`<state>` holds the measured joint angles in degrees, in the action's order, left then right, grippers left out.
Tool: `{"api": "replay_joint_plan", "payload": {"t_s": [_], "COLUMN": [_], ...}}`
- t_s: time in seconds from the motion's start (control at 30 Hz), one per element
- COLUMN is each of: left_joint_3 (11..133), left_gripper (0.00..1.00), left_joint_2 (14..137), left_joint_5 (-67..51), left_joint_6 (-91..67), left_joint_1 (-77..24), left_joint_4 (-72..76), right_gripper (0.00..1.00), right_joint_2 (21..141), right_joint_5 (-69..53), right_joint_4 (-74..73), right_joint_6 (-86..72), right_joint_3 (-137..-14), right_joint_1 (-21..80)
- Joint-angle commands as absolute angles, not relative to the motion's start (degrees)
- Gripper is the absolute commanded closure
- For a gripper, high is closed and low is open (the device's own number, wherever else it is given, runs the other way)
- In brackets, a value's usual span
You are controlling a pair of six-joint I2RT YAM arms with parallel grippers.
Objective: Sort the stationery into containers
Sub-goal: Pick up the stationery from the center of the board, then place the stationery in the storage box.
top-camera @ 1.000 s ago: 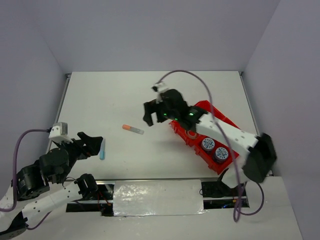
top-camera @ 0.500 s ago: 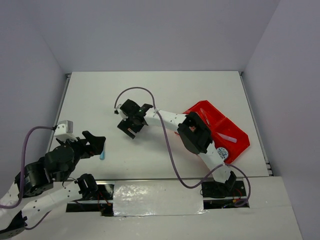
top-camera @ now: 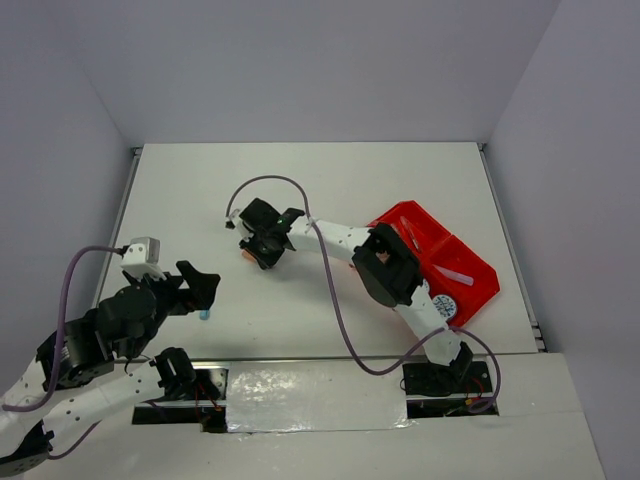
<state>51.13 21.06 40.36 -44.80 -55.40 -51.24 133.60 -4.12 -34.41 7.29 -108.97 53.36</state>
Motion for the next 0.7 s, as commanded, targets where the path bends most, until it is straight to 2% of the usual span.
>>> {"api": "replay_joint_plan", "payload": {"t_s": [0.0, 0.07, 0.1, 0.17, 0.2, 0.27, 0.3, 0.37, 0.43, 0.5, 0.53, 0.67], "left_joint_3": [51.68, 51.59, 51.59, 51.59, 51.59, 51.5, 51.5, 51.24, 51.15, 51.07, 51.15, 51.06], "left_gripper": [0.01, 0.01, 0.01, 0.01, 0.01, 0.01, 0.01, 0.01, 0.01, 0.01, 0.01, 0.01], "left_joint_2": [21.36, 21.1, 20.92, 20.66, 20.57, 20.13, 19.95, 19.34, 19.07, 19.16, 19.33, 19.6], "left_joint_5": [39.29, 39.2, 39.11, 39.02, 38.76, 38.67, 38.41, 38.15, 37.44, 37.44, 37.18, 36.56], "left_joint_6": [-42.8, -42.71, -42.63, -42.54, -42.45, -42.45, -42.36, -41.93, -41.57, -41.4, -41.4, -41.13], "left_joint_1": [-55.46, -55.46, -55.46, -55.46, -55.55, -55.46, -55.46, -55.46, -55.55, -55.55, -55.55, -55.55], "left_joint_4": [-48.08, -47.9, -47.9, -47.73, -47.72, -47.64, -47.55, -47.2, -46.67, -46.58, -46.5, -46.32], "right_gripper": [1.0, 1.0, 1.0, 1.0, 1.0, 1.0, 1.0, 1.0, 1.0, 1.0, 1.0, 1.0], "right_joint_2": [123.21, 114.22, 104.25, 94.62, 85.7, 77.82, 71.34, 65.77, 58.38, 52.42, 51.17, 50.09], "right_joint_5": [-8.17, -7.21, -5.03, -0.38, 2.95, 12.1, 13.78, 14.94, 19.04, 21.44, 21.53, 20.74], "right_joint_4": [-28.68, -16.08, -11.91, -3.47, -2.38, -3.24, -4.91, -9.64, -12.73, -16.43, -16.61, -19.86], "right_joint_6": [0.81, -6.22, -8.59, -15.53, -17.64, -23.71, -26.34, -31.45, -34.09, -34.28, -32.62, -27.61], "right_joint_3": [-101.72, -88.64, -83.98, -70.31, -66.4, -55.58, -52.94, -45.92, -42.29, -39.03, -37.46, -37.35], "right_joint_1": [53.09, 51.34, 50.55, 48.53, 45.73, 41.07, 34.78, 27.02, 17.73, 12.6, 7.35, -2.45]}}
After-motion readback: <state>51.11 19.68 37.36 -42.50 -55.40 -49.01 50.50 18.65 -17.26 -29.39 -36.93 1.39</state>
